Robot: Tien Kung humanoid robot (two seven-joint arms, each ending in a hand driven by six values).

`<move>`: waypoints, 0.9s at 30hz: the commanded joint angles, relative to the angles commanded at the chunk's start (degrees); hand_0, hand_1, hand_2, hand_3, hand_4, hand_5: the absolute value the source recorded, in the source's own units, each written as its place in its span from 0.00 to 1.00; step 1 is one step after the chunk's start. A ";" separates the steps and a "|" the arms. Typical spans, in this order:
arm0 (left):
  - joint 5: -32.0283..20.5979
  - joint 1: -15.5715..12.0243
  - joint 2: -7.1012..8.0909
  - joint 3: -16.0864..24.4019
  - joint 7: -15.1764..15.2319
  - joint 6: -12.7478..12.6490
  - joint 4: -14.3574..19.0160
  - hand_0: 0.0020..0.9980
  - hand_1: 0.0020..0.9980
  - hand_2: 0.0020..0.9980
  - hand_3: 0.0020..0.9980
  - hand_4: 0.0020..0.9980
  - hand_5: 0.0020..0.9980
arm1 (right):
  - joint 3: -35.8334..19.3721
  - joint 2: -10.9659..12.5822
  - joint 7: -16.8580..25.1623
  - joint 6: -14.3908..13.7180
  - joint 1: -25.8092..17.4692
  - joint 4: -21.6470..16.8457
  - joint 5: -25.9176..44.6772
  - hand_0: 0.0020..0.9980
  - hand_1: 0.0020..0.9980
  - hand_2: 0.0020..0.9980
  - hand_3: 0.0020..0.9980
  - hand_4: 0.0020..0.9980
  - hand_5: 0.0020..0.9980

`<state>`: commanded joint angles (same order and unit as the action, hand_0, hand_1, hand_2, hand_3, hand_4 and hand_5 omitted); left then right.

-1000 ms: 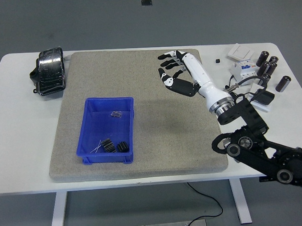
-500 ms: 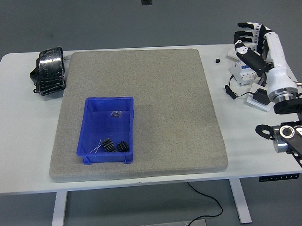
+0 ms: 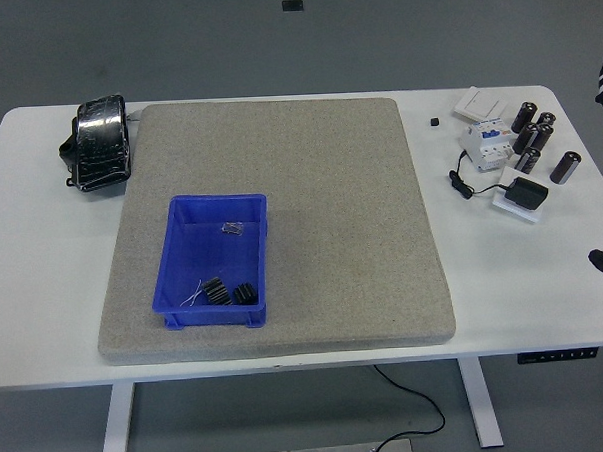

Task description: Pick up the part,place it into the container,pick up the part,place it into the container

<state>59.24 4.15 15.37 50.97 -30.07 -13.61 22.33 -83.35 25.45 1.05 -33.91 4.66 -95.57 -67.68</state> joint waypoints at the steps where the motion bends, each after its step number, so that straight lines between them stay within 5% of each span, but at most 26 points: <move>1: -0.15 -0.05 -0.08 -0.08 0.03 -0.02 -0.01 0.66 0.64 0.58 0.55 0.65 0.63 | -0.18 -0.02 0.04 -0.02 -0.09 -0.03 0.03 0.42 0.59 0.64 0.67 0.60 0.27; 27: -0.32 0.10 -0.30 0.02 -0.06 -0.25 0.17 0.66 0.64 0.58 0.55 0.66 0.63 | -2.65 -0.71 2.67 2.10 -0.60 -0.52 2.84 0.43 0.57 0.64 0.67 0.62 0.30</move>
<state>58.92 4.25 15.08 50.99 -30.14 -13.86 22.50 -86.00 24.74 3.72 -31.80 4.06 -96.09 -64.84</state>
